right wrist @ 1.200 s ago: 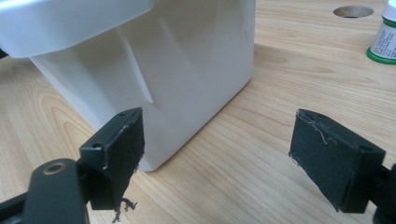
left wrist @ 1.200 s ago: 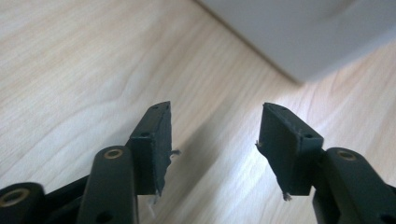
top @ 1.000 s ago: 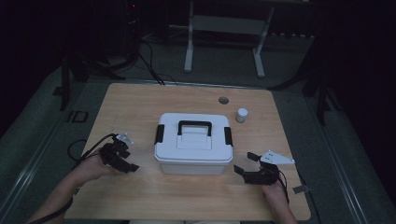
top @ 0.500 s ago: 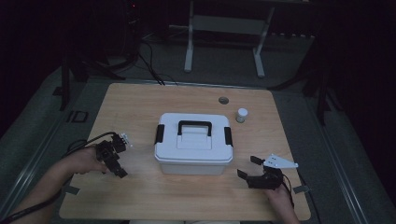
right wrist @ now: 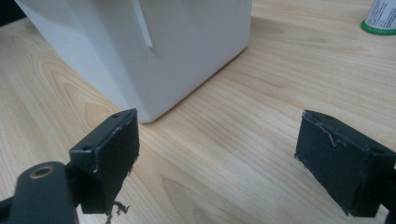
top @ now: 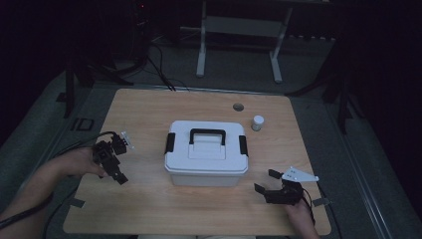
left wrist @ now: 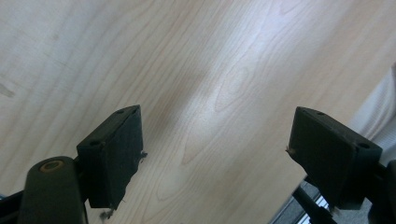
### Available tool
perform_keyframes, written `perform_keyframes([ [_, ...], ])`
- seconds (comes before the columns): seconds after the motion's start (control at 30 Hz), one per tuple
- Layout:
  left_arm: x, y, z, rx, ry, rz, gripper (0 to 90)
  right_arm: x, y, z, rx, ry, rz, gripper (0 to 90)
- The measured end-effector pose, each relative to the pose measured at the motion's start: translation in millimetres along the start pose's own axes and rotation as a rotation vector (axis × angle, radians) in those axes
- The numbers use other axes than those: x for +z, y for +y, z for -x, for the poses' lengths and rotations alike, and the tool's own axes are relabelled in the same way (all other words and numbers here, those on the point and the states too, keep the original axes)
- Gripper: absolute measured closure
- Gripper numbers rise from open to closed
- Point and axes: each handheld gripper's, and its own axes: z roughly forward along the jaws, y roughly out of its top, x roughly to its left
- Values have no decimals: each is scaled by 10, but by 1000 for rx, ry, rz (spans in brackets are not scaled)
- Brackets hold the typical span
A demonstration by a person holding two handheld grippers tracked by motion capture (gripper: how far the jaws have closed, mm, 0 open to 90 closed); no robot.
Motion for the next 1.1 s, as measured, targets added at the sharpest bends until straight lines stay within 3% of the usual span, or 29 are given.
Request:
perform_keyframes([
  [0.37, -333, 161, 131, 52, 37, 21, 178, -25, -6, 10, 11, 0, 15, 133],
  [0.53, -519, 286, 203, 88, 38, 40, 179, -28, -13, 15, 17, 1, 20, 133],
  [0.7, -663, 444, 302, 146, 76, 61, 180, -25, -13, 5, 12, -1, 16, 133],
  [1.1, -777, 906, 542, 267, 106, 56, 196, -31, -23, 7, 15, 2, 22, 133],
])
